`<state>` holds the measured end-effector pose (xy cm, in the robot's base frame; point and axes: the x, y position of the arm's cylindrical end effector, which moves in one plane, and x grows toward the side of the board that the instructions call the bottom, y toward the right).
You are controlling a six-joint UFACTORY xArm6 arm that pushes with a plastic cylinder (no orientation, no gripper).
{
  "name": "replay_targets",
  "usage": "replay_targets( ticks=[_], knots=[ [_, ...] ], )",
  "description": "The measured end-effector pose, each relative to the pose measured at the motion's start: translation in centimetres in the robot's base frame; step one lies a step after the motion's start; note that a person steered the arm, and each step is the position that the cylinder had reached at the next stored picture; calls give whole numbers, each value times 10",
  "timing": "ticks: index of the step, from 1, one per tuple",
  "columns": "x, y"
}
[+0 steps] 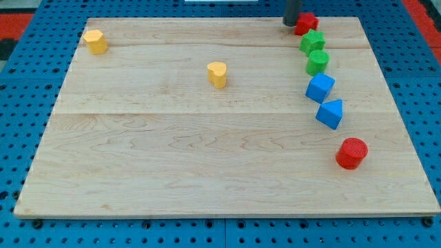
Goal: Push the yellow heart diagonally bottom left to the blue triangle
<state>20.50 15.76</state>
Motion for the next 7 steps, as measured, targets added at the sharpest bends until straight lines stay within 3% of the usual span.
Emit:
replay_targets(
  ticks=[1,2,3,5,6,7],
  knots=[
    [0,-22],
    [39,-99],
    [115,-151],
    [206,-139],
    [135,-182],
    [144,-208]
  ],
)
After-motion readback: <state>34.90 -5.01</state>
